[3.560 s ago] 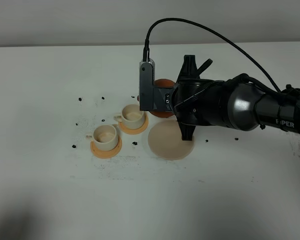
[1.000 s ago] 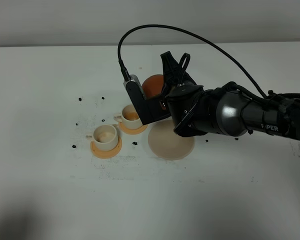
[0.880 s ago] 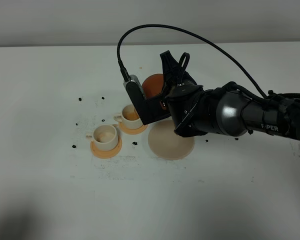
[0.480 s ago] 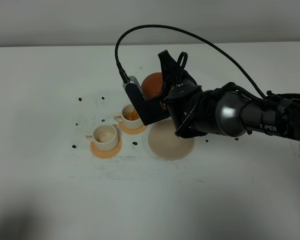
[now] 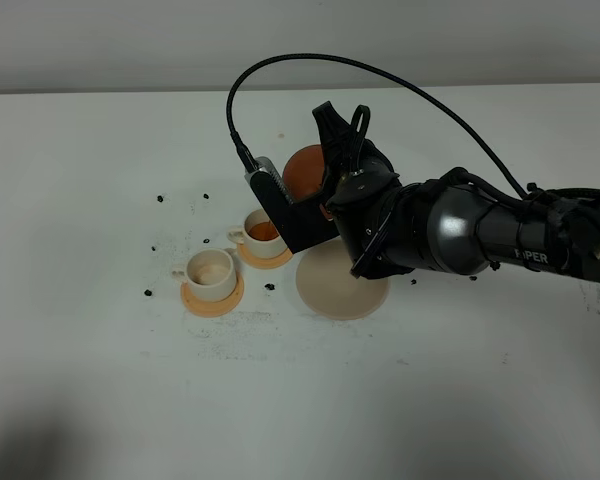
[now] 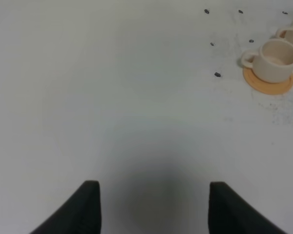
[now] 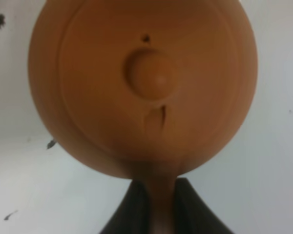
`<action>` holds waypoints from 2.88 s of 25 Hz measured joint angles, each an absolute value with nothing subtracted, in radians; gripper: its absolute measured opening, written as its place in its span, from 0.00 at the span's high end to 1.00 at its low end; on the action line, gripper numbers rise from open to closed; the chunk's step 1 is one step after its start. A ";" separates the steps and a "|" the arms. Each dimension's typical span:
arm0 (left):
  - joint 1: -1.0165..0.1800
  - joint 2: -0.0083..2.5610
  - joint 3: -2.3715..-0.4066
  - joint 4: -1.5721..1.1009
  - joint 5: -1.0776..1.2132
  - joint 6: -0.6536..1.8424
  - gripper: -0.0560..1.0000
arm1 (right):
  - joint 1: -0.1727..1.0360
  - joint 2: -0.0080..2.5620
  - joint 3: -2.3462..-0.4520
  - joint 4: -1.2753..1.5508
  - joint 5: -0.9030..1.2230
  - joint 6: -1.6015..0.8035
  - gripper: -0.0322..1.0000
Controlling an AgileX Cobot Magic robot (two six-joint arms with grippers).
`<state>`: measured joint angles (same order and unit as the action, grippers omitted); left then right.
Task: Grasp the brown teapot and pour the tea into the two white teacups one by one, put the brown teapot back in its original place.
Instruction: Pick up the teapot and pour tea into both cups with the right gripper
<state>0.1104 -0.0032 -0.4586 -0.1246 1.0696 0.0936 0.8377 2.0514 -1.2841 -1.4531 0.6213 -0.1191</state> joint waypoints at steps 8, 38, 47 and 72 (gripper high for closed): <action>0.110 -0.003 -0.459 -0.125 1.070 0.094 0.46 | 0.847 2.051 -1.284 -1.474 0.624 -0.119 0.85; 0.110 -0.003 -0.459 -0.125 1.070 0.093 0.46 | 0.856 2.051 -1.284 -1.568 0.635 -0.120 0.85; 0.110 -0.003 -0.459 -0.125 1.070 0.093 0.46 | 0.857 2.051 -1.284 -1.606 0.634 -0.120 0.85; 0.110 -0.003 -0.459 -0.125 1.070 0.094 0.46 | 0.857 2.051 -1.284 -1.653 0.635 -0.122 0.85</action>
